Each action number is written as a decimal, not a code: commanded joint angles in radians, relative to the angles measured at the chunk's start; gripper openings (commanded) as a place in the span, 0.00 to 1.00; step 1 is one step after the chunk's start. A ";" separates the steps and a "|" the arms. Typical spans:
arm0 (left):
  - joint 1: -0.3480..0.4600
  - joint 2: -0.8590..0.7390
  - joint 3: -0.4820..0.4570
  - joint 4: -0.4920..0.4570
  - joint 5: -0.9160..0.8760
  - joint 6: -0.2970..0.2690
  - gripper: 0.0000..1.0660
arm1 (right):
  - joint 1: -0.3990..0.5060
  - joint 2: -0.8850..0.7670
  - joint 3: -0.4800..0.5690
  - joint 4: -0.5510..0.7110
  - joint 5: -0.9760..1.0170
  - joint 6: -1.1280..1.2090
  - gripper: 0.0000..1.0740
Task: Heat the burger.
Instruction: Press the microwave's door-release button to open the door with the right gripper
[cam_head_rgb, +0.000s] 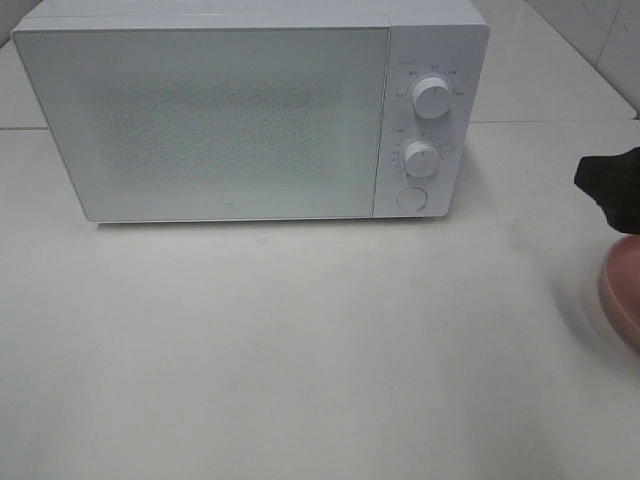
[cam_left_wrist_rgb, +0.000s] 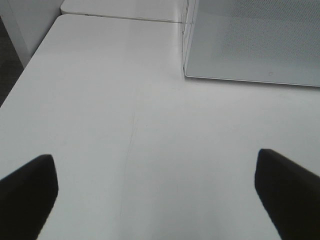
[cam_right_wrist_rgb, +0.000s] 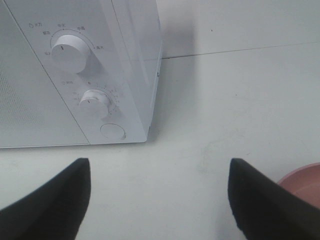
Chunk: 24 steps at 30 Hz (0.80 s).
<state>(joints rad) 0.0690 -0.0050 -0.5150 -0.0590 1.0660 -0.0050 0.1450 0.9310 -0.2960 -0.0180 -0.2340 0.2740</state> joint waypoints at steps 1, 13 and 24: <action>0.001 -0.014 -0.009 0.002 -0.003 -0.009 0.94 | -0.008 0.098 0.002 -0.005 -0.114 0.008 0.70; 0.001 -0.014 -0.009 0.002 -0.003 -0.009 0.94 | 0.180 0.350 0.002 0.148 -0.350 -0.137 0.70; 0.001 -0.014 -0.009 0.002 -0.003 -0.009 0.94 | 0.440 0.604 0.002 0.634 -0.721 -0.480 0.70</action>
<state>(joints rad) 0.0690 -0.0050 -0.5150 -0.0590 1.0660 -0.0050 0.5340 1.4960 -0.2990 0.4970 -0.8490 -0.1440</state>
